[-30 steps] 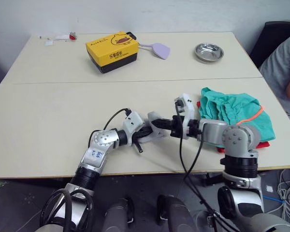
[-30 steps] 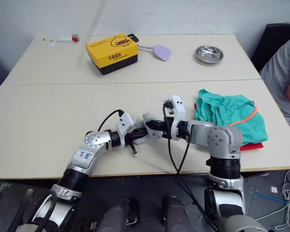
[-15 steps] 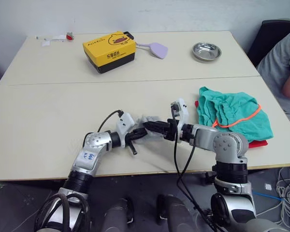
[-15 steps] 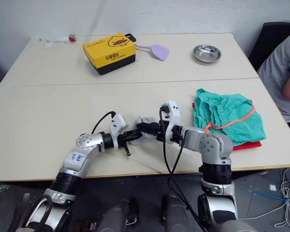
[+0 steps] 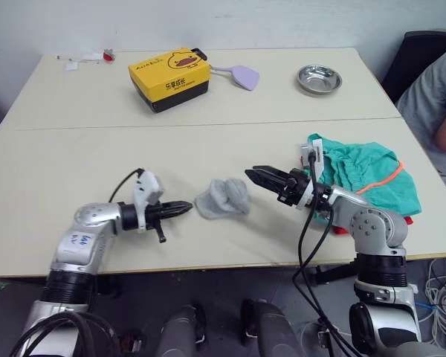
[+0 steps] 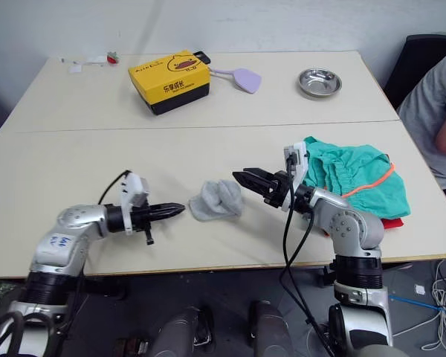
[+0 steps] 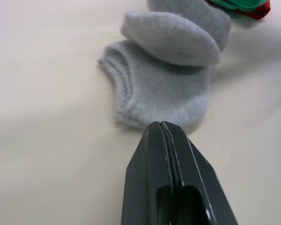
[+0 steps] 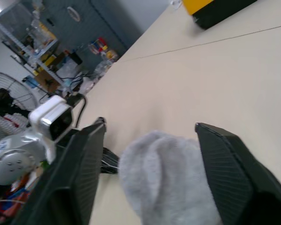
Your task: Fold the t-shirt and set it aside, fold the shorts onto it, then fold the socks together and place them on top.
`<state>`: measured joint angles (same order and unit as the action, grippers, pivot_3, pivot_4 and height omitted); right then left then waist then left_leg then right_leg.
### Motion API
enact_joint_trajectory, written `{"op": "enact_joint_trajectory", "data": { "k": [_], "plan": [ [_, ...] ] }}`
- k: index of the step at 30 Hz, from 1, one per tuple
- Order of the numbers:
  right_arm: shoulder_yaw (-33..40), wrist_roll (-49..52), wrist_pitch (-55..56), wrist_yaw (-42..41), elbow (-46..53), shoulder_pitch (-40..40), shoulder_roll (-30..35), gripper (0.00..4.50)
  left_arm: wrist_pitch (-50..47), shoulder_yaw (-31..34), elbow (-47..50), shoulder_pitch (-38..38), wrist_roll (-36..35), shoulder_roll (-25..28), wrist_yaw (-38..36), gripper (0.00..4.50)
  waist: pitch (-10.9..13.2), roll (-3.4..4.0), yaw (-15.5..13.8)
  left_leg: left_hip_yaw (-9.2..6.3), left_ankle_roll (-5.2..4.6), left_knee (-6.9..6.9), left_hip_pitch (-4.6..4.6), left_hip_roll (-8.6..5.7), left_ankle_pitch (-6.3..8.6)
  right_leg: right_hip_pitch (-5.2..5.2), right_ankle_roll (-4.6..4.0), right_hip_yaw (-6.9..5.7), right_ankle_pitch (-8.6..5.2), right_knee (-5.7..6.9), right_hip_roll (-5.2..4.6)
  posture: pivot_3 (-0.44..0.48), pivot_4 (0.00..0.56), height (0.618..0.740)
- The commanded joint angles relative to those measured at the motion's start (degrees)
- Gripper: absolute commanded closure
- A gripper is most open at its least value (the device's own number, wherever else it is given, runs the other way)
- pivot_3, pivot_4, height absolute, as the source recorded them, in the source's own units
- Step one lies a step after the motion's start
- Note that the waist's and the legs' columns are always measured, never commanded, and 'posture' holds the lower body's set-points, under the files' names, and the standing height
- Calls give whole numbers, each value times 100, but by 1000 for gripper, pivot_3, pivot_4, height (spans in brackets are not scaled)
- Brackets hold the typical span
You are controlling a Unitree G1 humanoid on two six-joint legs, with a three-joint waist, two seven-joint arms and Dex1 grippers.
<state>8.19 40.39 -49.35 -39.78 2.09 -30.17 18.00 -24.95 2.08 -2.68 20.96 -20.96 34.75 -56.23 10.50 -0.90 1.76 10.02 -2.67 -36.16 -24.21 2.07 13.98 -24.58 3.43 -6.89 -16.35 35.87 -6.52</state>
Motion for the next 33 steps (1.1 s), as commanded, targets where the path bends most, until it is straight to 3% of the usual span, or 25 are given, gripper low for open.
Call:
{"op": "enact_joint_trajectory", "data": {
  "k": [1, 5, 6, 12, 23, 33],
  "plan": [
    [-569, -674, 895, -158, 52, 147, 31, 2920, -276, 452, 266, 117, -507, 116, -76, 4500, 0, 0, -1, 0, 11, 1, 0, 0, 6, 0, 0, 1, 0, -1, 0, 0, 150, 740],
    [-1238, -1395, 1835, -402, 27, 330, 30, 4397, -777, 546, 563, 396, -984, -27, 13, 4500, 1, 0, -3, 2, 11, 0, -2, 0, 1, 0, 0, 0, 0, -1, 0, 0, 150, 740],
    [-1431, -1621, 2119, -461, 14, 361, 48, 4485, -869, 492, 650, 477, -1050, -104, 55, 4500, 1, -1, -19, 2, 10, -1, -2, -1, 0, 0, 1, 0, 0, -1, 0, 0, 150, 740],
    [-2057, -2407, 2765, -472, -169, 387, 53, 4485, -758, -174, 669, 828, -712, -684, 360, 4500, 1, -1, -17, 3, 8, -6, 0, -9, -4, 6, 3, 2, 1, 4, 0, 0, 150, 740],
    [-2479, -3137, 3114, -360, -317, 457, 40, 4485, 480, -891, -806, 1053, 481, -1460, 956, 4500, 1, -2, -18, 3, 11, -11, 5, -4, -7, 6, 3, 2, 1, 7, 6, 0, 150, 740],
    [-2034, -2586, 3051, -1089, 186, 709, 479, 4485, 526, -1100, -936, 658, 933, -1217, 922, 4500, 0, -2, -19, 0, 8, -14, 6, -3, -5, 10, 3, 0, 1, 7, 3, 0, 150, 740]
  ]
}}
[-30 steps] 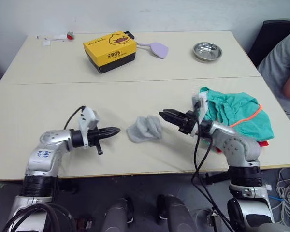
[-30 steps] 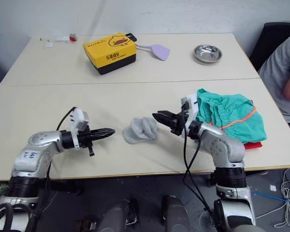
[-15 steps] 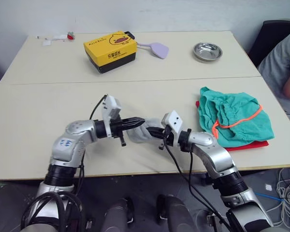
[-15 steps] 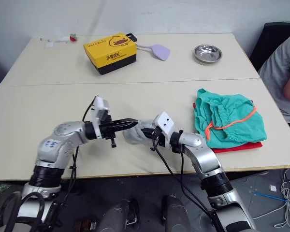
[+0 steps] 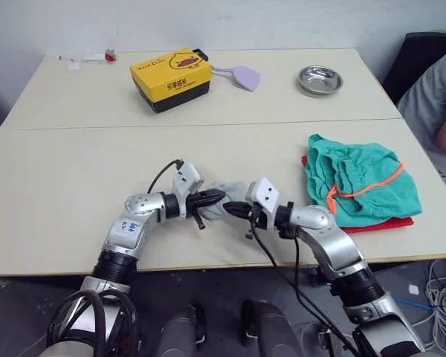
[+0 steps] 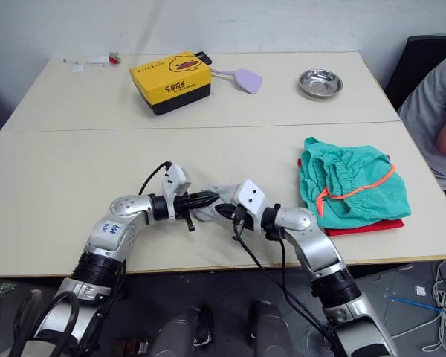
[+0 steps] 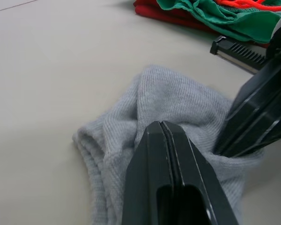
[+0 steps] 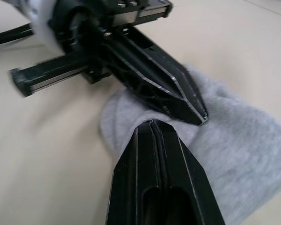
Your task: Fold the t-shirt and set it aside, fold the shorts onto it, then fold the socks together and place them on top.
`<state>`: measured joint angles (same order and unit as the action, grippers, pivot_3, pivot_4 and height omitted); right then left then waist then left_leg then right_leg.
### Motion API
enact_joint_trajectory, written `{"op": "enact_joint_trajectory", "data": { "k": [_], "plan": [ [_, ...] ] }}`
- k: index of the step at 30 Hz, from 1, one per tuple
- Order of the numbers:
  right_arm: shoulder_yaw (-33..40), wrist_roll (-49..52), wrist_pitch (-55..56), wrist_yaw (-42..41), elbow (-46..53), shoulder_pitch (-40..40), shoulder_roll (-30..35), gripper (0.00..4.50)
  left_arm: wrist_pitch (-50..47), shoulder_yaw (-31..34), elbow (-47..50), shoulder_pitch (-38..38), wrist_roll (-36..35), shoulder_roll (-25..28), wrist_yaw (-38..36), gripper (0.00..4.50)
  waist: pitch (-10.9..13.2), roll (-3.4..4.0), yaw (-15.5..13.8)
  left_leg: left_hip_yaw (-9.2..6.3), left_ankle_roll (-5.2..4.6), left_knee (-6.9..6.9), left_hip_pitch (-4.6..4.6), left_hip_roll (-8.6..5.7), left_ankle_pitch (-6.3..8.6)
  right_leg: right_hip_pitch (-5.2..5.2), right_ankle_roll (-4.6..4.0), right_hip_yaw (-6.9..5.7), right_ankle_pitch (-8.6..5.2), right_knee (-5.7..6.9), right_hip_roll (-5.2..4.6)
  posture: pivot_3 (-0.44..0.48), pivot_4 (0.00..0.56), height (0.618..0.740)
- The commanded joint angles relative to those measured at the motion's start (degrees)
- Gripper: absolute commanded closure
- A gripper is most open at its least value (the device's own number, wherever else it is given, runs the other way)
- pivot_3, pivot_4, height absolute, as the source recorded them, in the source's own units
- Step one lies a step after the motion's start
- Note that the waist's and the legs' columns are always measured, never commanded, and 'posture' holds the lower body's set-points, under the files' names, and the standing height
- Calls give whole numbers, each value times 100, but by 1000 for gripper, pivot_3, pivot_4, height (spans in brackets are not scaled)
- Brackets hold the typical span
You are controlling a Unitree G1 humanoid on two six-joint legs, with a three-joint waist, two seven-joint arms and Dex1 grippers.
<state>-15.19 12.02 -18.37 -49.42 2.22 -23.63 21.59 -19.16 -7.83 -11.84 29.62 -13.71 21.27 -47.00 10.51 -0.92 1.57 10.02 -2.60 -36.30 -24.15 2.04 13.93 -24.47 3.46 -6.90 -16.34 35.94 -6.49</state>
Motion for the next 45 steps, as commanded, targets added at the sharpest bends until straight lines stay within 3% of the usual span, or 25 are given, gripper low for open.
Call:
{"op": "enact_joint_trajectory", "data": {
  "k": [1, 5, 12, 15, 21, 24, 26, 29, 32, 35, 41, 45],
  "plan": [
    [439, 282, -71, -66, 55, 39, 151, 4485, -44, -114, -4, -250, 238, 171, 4, 4500, 0, 0, 0, 0, 0, -1, 2, 0, 0, 1, 0, 0, 0, 1, 0, 0, 150, 740],
    [733, 297, 24, 265, -336, -188, -65, 4485, -81, -9, 130, -360, 97, 180, -11, 4500, -1, -1, 6, -1, -1, -4, 7, 1, 0, 5, 0, 0, 0, 5, -1, 0, 150, 740],
    [433, -139, 405, 483, -953, -521, -583, 4485, 48, -63, -24, -256, 167, 50, 39, 4500, -1, -1, 5, 0, 2, -5, 6, 4, -1, 4, -1, 0, 0, 6, 0, 0, 150, 740],
    [428, -331, 578, 587, -1338, -515, -565, 4485, 60, -66, -77, -214, 185, 18, 49, 4500, -2, -3, -16, -1, -1, -14, 4, 1, 0, 8, -1, -3, 0, 6, -1, 0, 150, 740],
    [1188, 249, 194, 439, -1371, -376, -136, 4485, 304, -65, 111, -517, 37, 218, -476, 4500, -3, -4, -5, -3, -3, -14, 7, 0, 1, 14, -1, -3, 0, 6, -5, 0, 150, 740],
    [1580, 1017, -615, 42, -885, -383, 100, 3921, 545, 258, 207, -647, -324, 197, -693, 4500, -3, -4, 1, -4, -4, -13, 7, 1, 1, 12, -1, -2, 0, 6, -5, 0, 150, 740],
    [1671, 1472, -1338, -199, -598, -410, 277, 3181, 682, 423, 324, -680, -501, 195, -809, 4500, -2, -3, 15, -5, -4, -12, 5, 5, 2, 8, -1, -2, 0, 6, -5, 0, 150, 740],
    [1843, 2019, -2510, -172, -435, -594, 490, 2141, 869, 673, 544, -720, -714, 248, -925, 3911, -2, -2, 22, -5, -5, -10, 5, 8, 3, 6, -2, -3, -1, 7, -4, 0, 150, 740],
    [1884, 2577, -4582, -50, -802, -1137, 834, 1089, 838, 1000, 1147, -955, -984, 639, -1173, 3009, 0, 1, 22, -5, -7, -11, -2, 9, 4, -1, -4, 0, 0, 7, -5, 0, 150, 740],
    [1823, 2639, -5397, 182, -1174, -1537, 772, 68, 718, 1263, 1647, -1225, -1253, 1025, -1381, 2066, 0, 1, 33, -6, -5, -8, -2, 10, 6, -4, -9, 0, -3, 5, -7, 0, 150, 740],
    [1738, 2641, -6179, 502, -1697, -2103, 122, 0, 1250, 1729, 1929, -1828, -1612, 1397, -1989, 180, 0, 1, 57, -3, -2, 1, -2, 10, 7, -6, -12, -2, -5, 2, -6, 0, 150, 740],
    [1728, 2468, -6078, 744, -2111, -2360, -365, 0, 1374, 1727, 1865, -1988, -1543, 1349, -1901, 86, 0, 0, 51, -1, -3, 3, -4, 9, 6, -8, -12, -1, -5, 2, -6, 0, 150, 740]
  ]
}}
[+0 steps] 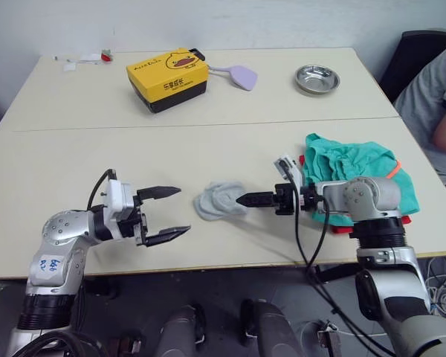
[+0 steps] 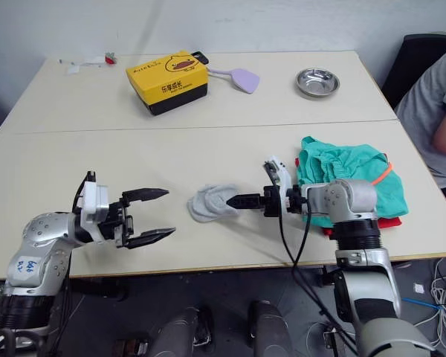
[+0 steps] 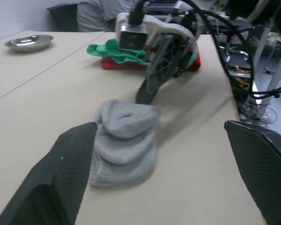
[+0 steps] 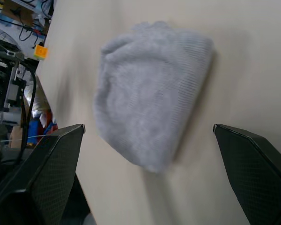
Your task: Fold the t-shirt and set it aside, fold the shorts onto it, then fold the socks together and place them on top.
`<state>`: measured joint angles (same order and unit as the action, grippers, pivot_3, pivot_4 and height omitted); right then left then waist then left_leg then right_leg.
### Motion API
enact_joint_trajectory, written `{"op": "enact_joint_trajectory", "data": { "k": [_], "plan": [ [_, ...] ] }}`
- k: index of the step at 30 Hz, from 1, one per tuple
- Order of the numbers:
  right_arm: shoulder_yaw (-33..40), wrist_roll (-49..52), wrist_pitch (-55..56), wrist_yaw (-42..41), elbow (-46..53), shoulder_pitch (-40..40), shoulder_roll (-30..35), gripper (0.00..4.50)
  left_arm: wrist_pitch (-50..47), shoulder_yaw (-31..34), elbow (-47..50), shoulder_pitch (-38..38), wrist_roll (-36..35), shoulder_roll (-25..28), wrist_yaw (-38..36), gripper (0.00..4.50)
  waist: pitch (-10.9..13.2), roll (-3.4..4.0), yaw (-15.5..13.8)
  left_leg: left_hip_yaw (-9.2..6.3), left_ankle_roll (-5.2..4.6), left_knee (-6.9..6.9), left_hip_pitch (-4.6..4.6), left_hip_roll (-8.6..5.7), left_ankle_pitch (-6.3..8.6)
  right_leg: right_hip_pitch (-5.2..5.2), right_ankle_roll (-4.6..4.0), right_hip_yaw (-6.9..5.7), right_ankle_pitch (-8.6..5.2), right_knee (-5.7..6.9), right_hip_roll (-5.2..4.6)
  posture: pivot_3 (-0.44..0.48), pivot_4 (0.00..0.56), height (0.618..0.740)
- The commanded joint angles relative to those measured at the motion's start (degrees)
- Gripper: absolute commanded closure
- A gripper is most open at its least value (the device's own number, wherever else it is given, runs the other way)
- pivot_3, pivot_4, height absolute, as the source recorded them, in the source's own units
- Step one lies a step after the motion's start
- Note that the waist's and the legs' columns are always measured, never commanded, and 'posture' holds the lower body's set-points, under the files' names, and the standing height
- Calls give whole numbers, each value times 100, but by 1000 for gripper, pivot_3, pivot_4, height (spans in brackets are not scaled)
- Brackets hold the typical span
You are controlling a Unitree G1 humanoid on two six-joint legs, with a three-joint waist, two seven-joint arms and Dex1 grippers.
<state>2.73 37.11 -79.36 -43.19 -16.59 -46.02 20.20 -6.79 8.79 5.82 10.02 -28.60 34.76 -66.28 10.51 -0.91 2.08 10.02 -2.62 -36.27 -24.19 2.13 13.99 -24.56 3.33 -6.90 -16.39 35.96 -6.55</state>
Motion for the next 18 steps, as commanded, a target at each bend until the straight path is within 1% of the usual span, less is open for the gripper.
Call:
{"op": "enact_joint_trajectory", "data": {
  "k": [1, 2, 3, 4, 6, 11, 16, 17, 18],
  "plan": [
    [-88, -97, 114, 167, -335, -163, -318, 0, 161, 79, 102, -15, -65, -57, 101, 86, 0, -1, 0, 0, 0, -1, 1, 0, 0, 1, 0, 0, 0, 1, 0, 0, 150, 740],
    [-116, -167, 232, 211, -442, -198, -404, 0, 125, 86, 111, -1, -98, -101, 173, 86, 0, -1, 0, 0, 0, 0, 1, 0, 0, 1, 0, 0, 0, 0, 0, 0, 150, 740],
    [-98, -216, 324, 263, -538, -226, -484, 180, 133, 83, 107, 14, -90, -124, 222, 32, -1, -1, 1, 0, 0, 0, 1, 0, 0, 2, 0, 0, 0, 1, 0, 0, 150, 740],
    [-42, -250, 400, 323, -634, -255, -557, 377, 162, 88, 94, 26, -69, -151, 281, 0, -1, -1, 9, 0, 0, 0, 2, 0, 0, 2, 0, 0, 0, 1, 0, 0, 150, 740],
    [23, -277, 504, 357, -733, -291, -628, 951, 153, 89, 81, 30, -57, -172, 354, 0, -1, -1, 26, 1, 1, 2, 2, 0, 0, 1, 0, 0, 0, 2, 2, 0, 150, 740],
    [219, -174, 563, 372, -657, -285, -668, 2751, 97, 68, 83, 33, -85, -184, 418, 0, -1, -1, 67, 2, 3, 4, 1, 0, -2, 0, 0, -1, 0, 2, 4, 0, 150, 740],
    [582, 241, 333, 230, -163, -138, -536, 4373, 98, 6, 23, 113, -79, -234, 435, 0, -1, -1, 82, 2, 2, 6, -1, 0, -2, -1, 1, -1, 0, 0, 4, 0, 150, 740],
    [690, 377, 223, 185, 30, -107, -460, 4479, 88, -13, 16, 136, -87, -248, 430, 0, -1, -1, 75, 2, 2, 6, -1, 0, -2, -1, 1, -1, 0, 0, 4, 0, 150, 740],
    [811, 537, 105, 124, 248, -69, -370, 4479, 65, -32, 19, 156, -108, -265, 424, 0, -1, -1, 68, 2, 2, 6, -2, 0, -2, -1, 0, -1, 0, 0, 4, 0, 150, 740]
  ]
}}
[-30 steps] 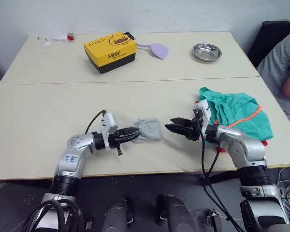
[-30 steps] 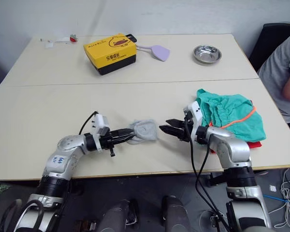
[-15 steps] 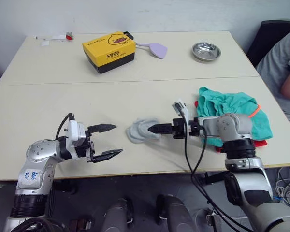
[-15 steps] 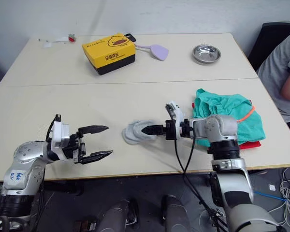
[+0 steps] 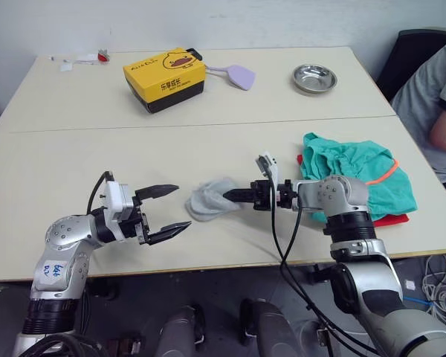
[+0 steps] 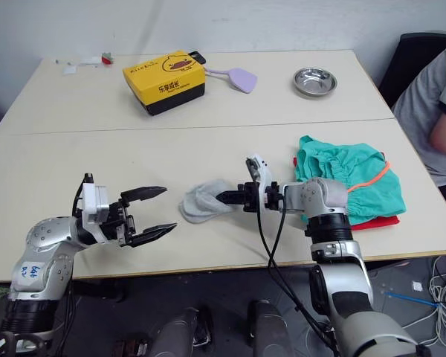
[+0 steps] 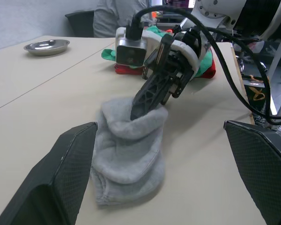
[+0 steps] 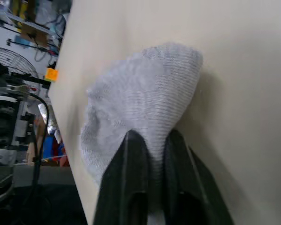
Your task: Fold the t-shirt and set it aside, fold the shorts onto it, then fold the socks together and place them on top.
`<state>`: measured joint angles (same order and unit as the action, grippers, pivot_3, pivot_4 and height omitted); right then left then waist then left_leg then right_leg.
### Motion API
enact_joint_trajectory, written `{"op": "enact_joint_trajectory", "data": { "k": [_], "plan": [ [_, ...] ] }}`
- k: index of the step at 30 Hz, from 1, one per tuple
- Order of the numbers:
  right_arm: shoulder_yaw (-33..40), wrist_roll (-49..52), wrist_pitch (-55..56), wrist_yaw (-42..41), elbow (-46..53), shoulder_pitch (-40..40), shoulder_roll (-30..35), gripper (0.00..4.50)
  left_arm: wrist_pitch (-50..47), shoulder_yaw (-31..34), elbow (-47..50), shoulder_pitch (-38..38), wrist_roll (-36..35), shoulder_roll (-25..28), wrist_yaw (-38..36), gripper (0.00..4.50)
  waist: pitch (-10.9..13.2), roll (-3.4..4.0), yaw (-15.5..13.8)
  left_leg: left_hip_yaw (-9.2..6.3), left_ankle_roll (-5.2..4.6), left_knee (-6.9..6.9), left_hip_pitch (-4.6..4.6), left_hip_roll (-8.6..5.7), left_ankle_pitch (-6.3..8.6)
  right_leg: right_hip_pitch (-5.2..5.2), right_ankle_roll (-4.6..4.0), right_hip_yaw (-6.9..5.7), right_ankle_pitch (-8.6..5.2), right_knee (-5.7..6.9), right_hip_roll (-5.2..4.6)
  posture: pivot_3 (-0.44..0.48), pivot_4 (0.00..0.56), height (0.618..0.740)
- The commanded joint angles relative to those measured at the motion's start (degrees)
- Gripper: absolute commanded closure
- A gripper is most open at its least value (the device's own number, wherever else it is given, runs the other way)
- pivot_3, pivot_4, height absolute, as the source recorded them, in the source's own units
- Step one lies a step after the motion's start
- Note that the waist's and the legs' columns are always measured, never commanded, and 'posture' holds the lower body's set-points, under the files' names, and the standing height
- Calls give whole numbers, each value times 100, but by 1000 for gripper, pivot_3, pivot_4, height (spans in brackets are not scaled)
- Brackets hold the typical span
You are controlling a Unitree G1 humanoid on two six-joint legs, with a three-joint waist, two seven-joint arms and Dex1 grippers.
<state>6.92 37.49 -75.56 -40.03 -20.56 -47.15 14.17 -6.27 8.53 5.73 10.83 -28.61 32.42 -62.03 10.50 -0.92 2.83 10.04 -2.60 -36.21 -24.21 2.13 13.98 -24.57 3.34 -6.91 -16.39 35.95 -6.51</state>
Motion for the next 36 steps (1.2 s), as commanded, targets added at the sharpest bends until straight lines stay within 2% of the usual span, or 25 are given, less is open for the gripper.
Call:
{"op": "enact_joint_trajectory", "data": {
  "k": [1, 6, 9, 13, 16, 19, 22, 25, 29, 31, 33, 36],
  "plan": [
    [539, 671, -529, -214, 867, 64, 383, 4479, -38, -18, 48, 90, -159, -57, 2, 0, 1, 1, -17, 0, -1, 0, 0, 0, 0, 0, 0, 0, 0, -1, 0, 0, 150, 740],
    [1449, 1578, -1375, -436, 1756, 132, 1288, 4479, -306, -102, 155, 125, -355, -119, -62, 0, 2, 3, -115, -1, -6, -1, -3, -2, 4, 0, 1, 2, 0, -8, -2, 0, 150, 740],
    [1907, 1883, -1316, -825, 1956, 127, 2239, 4479, -435, -182, 196, 205, -412, -175, -72, 0, 3, 4, -126, -2, -27, 0, -3, -1, 19, 0, 1, 0, 0, -12, -2, 0, 150, 740],
    [2337, 1833, -1218, -1084, 1243, -31, 3559, 4479, -508, -296, 147, 350, -418, -252, -119, 0, 5, 8, -136, 0, -38, -1, -3, -6, 26, 2, 1, 1, 0, -18, -2, 0, 150, 740],
    [2232, 1611, -1088, -1412, 550, 177, 4488, 4479, -523, -338, 79, 463, -420, -286, -158, 0, 5, 8, -126, 0, -36, 1, -2, -6, 26, 2, 1, 0, 0, -22, -1, 0, 150, 740],
    [1888, 1132, -491, -1685, -239, 371, 4983, 4479, -511, -359, -26, 560, -385, -324, -185, 0, 5, 8, -106, 3, -36, 0, 0, -3, 26, 4, 1, 1, 0, -24, 1, 0, 150, 740],
    [1224, 485, 247, -2032, -990, 531, 5213, 4479, -484, -384, -95, 629, -347, -357, -211, 0, 5, 8, -106, 9, -31, -3, 5, -3, 22, 7, 1, 4, 0, -22, 3, 0, 150, 740],
    [383, -362, 1264, -2364, -1747, 489, 5135, 4479, -482, -378, -144, 674, -358, -356, -232, 0, 7, 12, -109, 10, -16, -8, 2, -3, 13, 4, 1, 4, 0, -19, 5, 0, 150, 740],
    [23, -1371, 3211, -1683, -2940, 118, 4529, 4479, -510, -341, -170, 701, -362, -299, -237, 0, 9, 15, -92, 14, -4, -16, 2, -2, 7, 5, 5, 4, 2, -16, 8, 0, 150, 740],
    [-29, -1682, 3988, -1663, -3350, 41, 4375, 4479, -539, -298, -130, 714, -385, -271, -208, 0, 9, 15, -106, 16, -1, -21, 1, -2, 6, 4, 6, 6, 2, -11, 9, 0, 150, 740],
    [51, -1813, 4412, -1687, -3547, -39, 4347, 3935, -550, -265, -92, 688, -398, -227, -206, 0, 13, 21, -118, 16, 2, -21, 1, -2, 4, 3, 6, 6, 2, -9, 9, 0, 150, 740],
    [-14, -1968, 4260, -1968, -3577, -135, 4495, 3036, -558, -237, -64, 644, -416, -172, -208, 0, 13, 21, -122, 15, 1, -26, 1, -2, 3, 6, 7, 7, 3, -9, 8, 0, 150, 740]
  ]
}}
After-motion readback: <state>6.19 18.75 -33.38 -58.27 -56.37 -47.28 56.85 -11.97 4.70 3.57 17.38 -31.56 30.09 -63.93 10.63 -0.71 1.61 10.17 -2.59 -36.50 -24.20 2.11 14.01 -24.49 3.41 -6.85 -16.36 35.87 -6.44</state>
